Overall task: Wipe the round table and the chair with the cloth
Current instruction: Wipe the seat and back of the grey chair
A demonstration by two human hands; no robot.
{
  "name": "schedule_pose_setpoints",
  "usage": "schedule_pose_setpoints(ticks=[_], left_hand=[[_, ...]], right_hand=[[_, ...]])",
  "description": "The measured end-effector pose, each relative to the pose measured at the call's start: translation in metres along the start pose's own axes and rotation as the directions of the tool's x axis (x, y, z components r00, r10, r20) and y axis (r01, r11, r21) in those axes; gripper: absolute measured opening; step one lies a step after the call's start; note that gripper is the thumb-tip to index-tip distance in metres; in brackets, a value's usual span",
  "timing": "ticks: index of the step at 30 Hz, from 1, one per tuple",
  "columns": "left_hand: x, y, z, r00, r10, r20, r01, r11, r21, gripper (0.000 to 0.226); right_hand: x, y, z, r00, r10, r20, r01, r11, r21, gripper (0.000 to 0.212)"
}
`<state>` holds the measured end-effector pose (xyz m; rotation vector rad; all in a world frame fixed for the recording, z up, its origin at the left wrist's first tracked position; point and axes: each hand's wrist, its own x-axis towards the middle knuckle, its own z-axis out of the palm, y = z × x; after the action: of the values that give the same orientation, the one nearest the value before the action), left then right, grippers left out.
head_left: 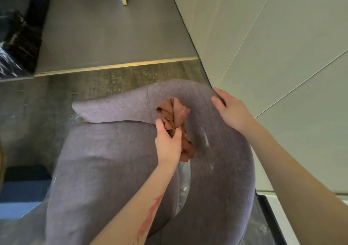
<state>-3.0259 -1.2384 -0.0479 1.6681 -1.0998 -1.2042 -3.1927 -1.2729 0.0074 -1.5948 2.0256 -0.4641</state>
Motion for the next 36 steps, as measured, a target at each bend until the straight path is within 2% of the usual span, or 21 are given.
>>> schedule_pose_setpoints(ticks=[2,7,12,15,18,20,22,23,24,25,26,27,28,29,30,32,33,35,36], left_hand=[[-0.005,0.0,0.006,0.997,0.056,0.047,-0.057,0.998,0.027,0.031],[-0.025,-0.002,0.032,0.972,0.174,0.158,-0.186,0.981,0.064,0.054],[-0.036,-0.016,0.04,0.908,0.349,0.233,-0.403,0.878,0.257,0.049],[-0.04,-0.032,0.043,0.888,0.381,0.256,-0.45,0.835,0.318,0.034],[-0.039,-0.055,0.038,0.885,0.252,0.391,-0.402,0.837,0.371,0.031],[-0.034,-0.071,0.027,0.847,0.167,0.505,-0.417,0.798,0.436,0.035],[-0.027,-0.088,0.011,0.809,-0.006,0.588,-0.382,0.755,0.533,0.042],[-0.025,-0.095,0.003,0.777,-0.142,0.613,-0.368,0.688,0.626,0.048],[-0.024,-0.102,-0.006,0.754,-0.27,0.598,-0.346,0.611,0.712,0.057],[-0.025,-0.109,-0.013,0.763,-0.342,0.549,-0.291,0.577,0.763,0.066],[-0.026,-0.113,-0.019,0.794,-0.374,0.479,-0.182,0.605,0.775,0.071],[-0.027,-0.111,-0.023,0.835,-0.381,0.397,-0.031,0.688,0.725,0.068],[-0.027,-0.104,-0.026,0.875,-0.368,0.315,0.101,0.775,0.624,0.061],[-0.026,-0.095,-0.025,0.91,-0.332,0.247,0.166,0.84,0.517,0.056],[-0.024,-0.082,-0.022,0.942,-0.264,0.206,0.156,0.89,0.428,0.053],[-0.022,-0.05,-0.016,0.978,0.008,0.209,-0.076,0.944,0.32,0.057],[-0.024,-0.034,-0.011,0.958,0.154,0.242,-0.221,0.934,0.281,0.061],[-0.038,-0.011,0.001,0.866,0.371,0.334,-0.452,0.867,0.21,0.063],[-0.048,-0.008,0.007,0.816,0.432,0.384,-0.529,0.826,0.193,0.062]], right_hand=[[0.001,0.001,0.003,0.999,-0.02,-0.028,0.02,1.0,0.013,0.043],[0.002,-0.001,0.002,0.998,-0.027,-0.05,0.026,1.0,-0.016,0.041],[0.001,-0.001,0.003,0.999,-0.016,-0.046,0.014,0.999,-0.03,0.041],[0.001,-0.002,0.002,0.999,-0.007,-0.051,0.005,0.999,-0.036,0.041],[0.0,-0.001,0.002,0.999,-0.009,-0.047,0.007,0.999,-0.043,0.041],[0.001,-0.001,0.003,0.999,-0.013,-0.047,0.011,0.999,-0.049,0.041],[0.001,-0.001,0.002,0.999,-0.011,-0.044,0.009,0.999,-0.044,0.042],[0.0,-0.001,0.002,0.999,-0.008,-0.042,0.007,0.999,-0.038,0.042],[-0.001,-0.001,0.001,0.999,-0.008,-0.042,0.007,0.999,-0.033,0.042],[-0.001,-0.002,0.0,0.999,-0.011,-0.042,0.01,1.0,-0.03,0.041],[-0.002,-0.002,0.0,0.999,-0.016,-0.045,0.014,0.999,-0.029,0.041],[-0.002,-0.002,0.0,0.999,-0.018,-0.048,0.017,0.999,-0.029,0.041],[-0.002,-0.001,0.0,0.999,-0.019,-0.049,0.017,0.999,-0.03,0.041],[-0.002,-0.002,0.0,0.999,-0.017,-0.047,0.015,0.999,-0.033,0.041],[-0.002,-0.002,0.0,0.999,-0.017,-0.046,0.015,0.999,-0.037,0.042],[-0.002,-0.004,0.0,0.998,-0.024,-0.053,0.021,0.998,-0.051,0.042],[-0.002,-0.004,0.0,0.998,-0.029,-0.06,0.026,0.998,-0.055,0.041],[-0.001,-0.003,-0.001,0.997,-0.042,-0.068,0.039,0.998,-0.044,0.04],[-0.001,-0.003,-0.001,0.997,-0.044,-0.067,0.042,0.999,-0.034,0.04]])
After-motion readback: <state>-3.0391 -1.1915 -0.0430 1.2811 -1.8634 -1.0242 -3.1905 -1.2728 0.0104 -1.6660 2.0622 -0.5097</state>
